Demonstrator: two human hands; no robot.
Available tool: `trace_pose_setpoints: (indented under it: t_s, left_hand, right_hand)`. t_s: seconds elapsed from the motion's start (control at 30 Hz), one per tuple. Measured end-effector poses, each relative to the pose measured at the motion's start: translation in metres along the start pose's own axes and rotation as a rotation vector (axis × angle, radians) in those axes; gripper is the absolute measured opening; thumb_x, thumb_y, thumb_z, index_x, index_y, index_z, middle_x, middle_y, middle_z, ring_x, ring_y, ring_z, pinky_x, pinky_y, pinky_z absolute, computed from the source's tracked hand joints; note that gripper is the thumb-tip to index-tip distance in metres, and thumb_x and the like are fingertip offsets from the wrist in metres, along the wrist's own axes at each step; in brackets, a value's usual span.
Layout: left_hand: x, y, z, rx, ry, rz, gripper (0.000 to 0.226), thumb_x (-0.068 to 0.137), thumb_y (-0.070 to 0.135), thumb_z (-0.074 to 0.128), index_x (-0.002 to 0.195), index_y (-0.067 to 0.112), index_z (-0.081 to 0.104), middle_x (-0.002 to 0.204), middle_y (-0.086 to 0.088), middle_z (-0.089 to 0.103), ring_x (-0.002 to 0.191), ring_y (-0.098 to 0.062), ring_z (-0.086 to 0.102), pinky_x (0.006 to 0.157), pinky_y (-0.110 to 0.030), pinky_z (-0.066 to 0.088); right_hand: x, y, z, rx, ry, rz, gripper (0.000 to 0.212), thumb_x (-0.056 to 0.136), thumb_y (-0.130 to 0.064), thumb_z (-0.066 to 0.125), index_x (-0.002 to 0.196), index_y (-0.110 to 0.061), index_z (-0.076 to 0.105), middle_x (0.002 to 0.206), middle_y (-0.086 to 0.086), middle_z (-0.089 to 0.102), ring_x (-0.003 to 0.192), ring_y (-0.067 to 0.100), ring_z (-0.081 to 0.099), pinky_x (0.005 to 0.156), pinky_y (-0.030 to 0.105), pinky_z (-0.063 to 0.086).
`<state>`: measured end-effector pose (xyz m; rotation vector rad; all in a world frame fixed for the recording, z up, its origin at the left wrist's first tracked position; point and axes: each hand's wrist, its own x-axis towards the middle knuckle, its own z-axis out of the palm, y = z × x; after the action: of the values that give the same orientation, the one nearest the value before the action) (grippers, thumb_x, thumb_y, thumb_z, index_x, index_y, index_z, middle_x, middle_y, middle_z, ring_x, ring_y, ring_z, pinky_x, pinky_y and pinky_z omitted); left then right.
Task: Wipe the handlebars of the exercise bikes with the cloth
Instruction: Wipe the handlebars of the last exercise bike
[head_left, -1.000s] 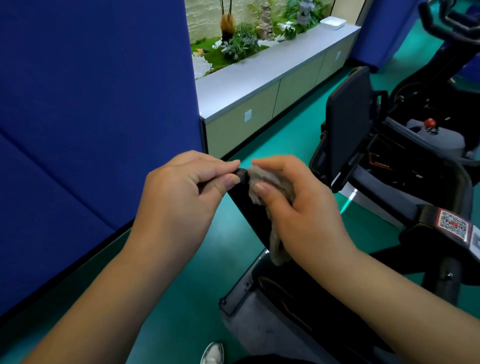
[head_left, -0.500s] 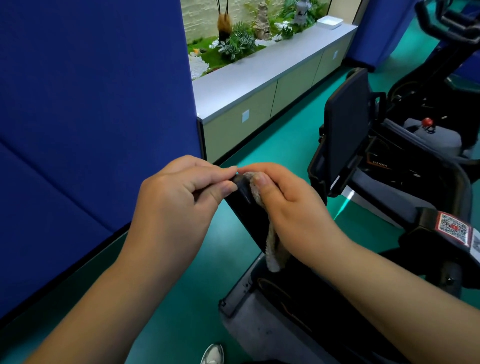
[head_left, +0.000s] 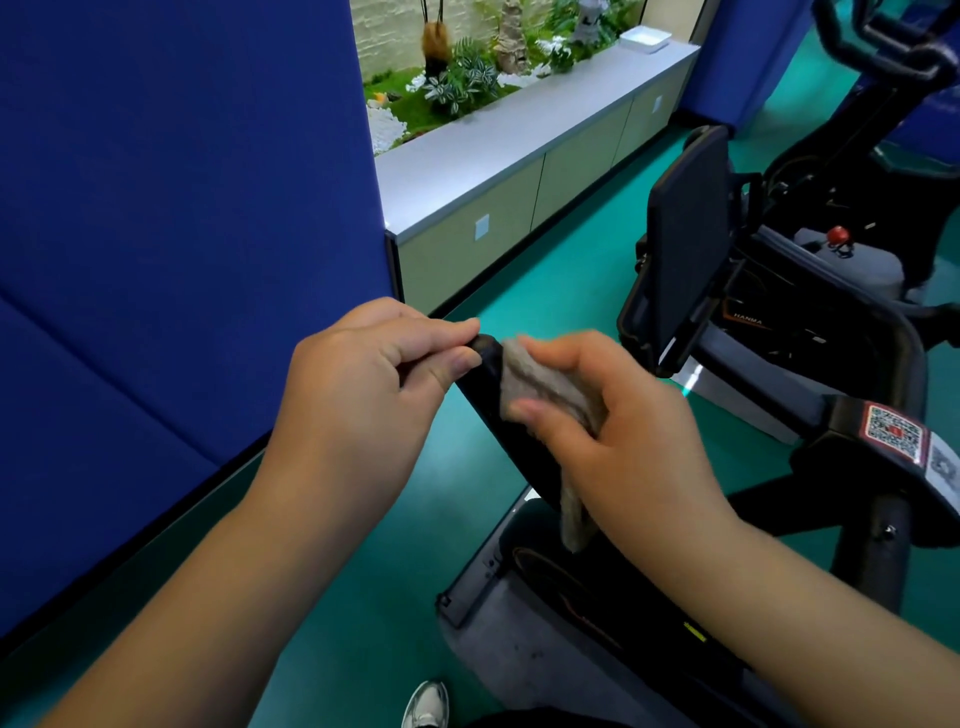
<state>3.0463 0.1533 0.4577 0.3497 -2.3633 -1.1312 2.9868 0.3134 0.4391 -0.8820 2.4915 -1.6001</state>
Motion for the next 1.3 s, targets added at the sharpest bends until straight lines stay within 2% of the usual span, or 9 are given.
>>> trace_pose_setpoints:
  t_s: [0.1,0.33,0.5,0.6,0.7,0.8,0.93,1.07,1.3]
  left_hand:
    - [0.002,0.0,-0.001,-0.014,-0.009,-0.006,0.018,0.083,0.02,0.069,0.099,0.027,0.074,0.084,0.015,0.063,0.084,0.002,0.056,0.068,-0.004,0.038]
    - [0.006,-0.002,-0.005,-0.067,-0.058,-0.014,0.016,0.083,0.024,0.07,0.093,0.036,0.073,0.081,0.014,0.063,0.076,0.001,0.056,0.064,-0.005,0.036]
    - [0.005,-0.003,-0.006,-0.008,-0.055,0.044,0.016,0.085,0.026,0.069,0.098,0.033,0.073,0.086,0.017,0.063,0.082,0.002,0.057,0.068,-0.003,0.036]
    - [0.003,-0.002,-0.006,0.122,-0.032,0.222,0.017,0.087,0.023,0.067,0.103,0.026,0.073,0.094,0.016,0.064,0.089,-0.001,0.058,0.078,-0.006,0.04]
    - [0.005,-0.002,-0.002,0.291,-0.048,0.431,0.019,0.087,0.024,0.064,0.102,0.019,0.074,0.098,0.009,0.067,0.096,-0.015,0.055,0.082,-0.021,0.041]
    - [0.008,-0.001,0.004,0.359,-0.101,0.515,0.022,0.085,0.027,0.061,0.1,0.017,0.075,0.1,0.006,0.068,0.098,-0.017,0.052,0.083,-0.02,0.033]
    - [0.007,-0.003,0.005,0.343,-0.128,0.513,0.022,0.087,0.027,0.062,0.101,0.016,0.075,0.101,0.007,0.067,0.098,-0.019,0.052,0.083,-0.014,0.032]
    - [0.007,-0.003,0.004,0.316,-0.134,0.504,0.022,0.086,0.027,0.063,0.102,0.016,0.074,0.102,0.007,0.067,0.098,-0.021,0.052,0.084,-0.008,0.03]
    - [0.0,-0.002,0.01,0.333,-0.075,0.522,0.02,0.088,0.022,0.063,0.101,0.012,0.074,0.103,0.004,0.068,0.099,-0.025,0.053,0.086,-0.018,0.032]
  right_hand:
    - [-0.026,0.01,-0.008,-0.153,0.015,0.024,0.03,0.075,-0.024,0.079,0.097,-0.038,0.064,0.087,-0.039,0.063,0.083,-0.016,0.06,0.069,0.0,0.041]
    - [0.0,-0.009,0.013,-0.079,0.178,-0.018,0.025,0.076,-0.023,0.079,0.093,-0.024,0.062,0.078,-0.02,0.062,0.072,0.0,0.06,0.059,0.01,0.044]
    - [-0.026,0.006,-0.002,-0.204,0.087,0.034,0.027,0.078,-0.026,0.077,0.092,-0.033,0.055,0.069,-0.024,0.059,0.065,-0.005,0.056,0.056,0.008,0.041]
    - [-0.045,0.014,-0.019,-0.287,0.052,0.086,0.021,0.078,-0.026,0.076,0.093,-0.033,0.062,0.066,-0.024,0.06,0.063,-0.003,0.058,0.053,0.008,0.04]
    - [-0.041,0.01,-0.014,-0.236,0.081,0.103,0.017,0.077,-0.026,0.077,0.092,-0.028,0.069,0.068,-0.026,0.062,0.067,-0.001,0.062,0.058,0.011,0.045]
    - [-0.029,0.003,-0.001,-0.237,0.121,0.094,0.021,0.079,-0.032,0.075,0.097,-0.028,0.065,0.073,-0.015,0.063,0.067,0.006,0.058,0.06,0.017,0.045]
    - [-0.049,0.01,-0.017,-0.374,0.032,0.089,0.028,0.079,-0.034,0.075,0.1,-0.035,0.056,0.074,-0.015,0.064,0.064,0.001,0.058,0.06,0.025,0.049]
    - [-0.073,0.018,-0.052,-0.453,-0.058,0.215,0.024,0.079,-0.038,0.068,0.101,-0.039,0.06,0.08,-0.004,0.07,0.07,0.012,0.065,0.065,0.039,0.054]
    - [-0.049,0.012,-0.018,-0.365,0.005,0.134,0.02,0.081,-0.035,0.073,0.098,-0.03,0.065,0.093,-0.006,0.072,0.074,0.01,0.064,0.067,0.033,0.053]
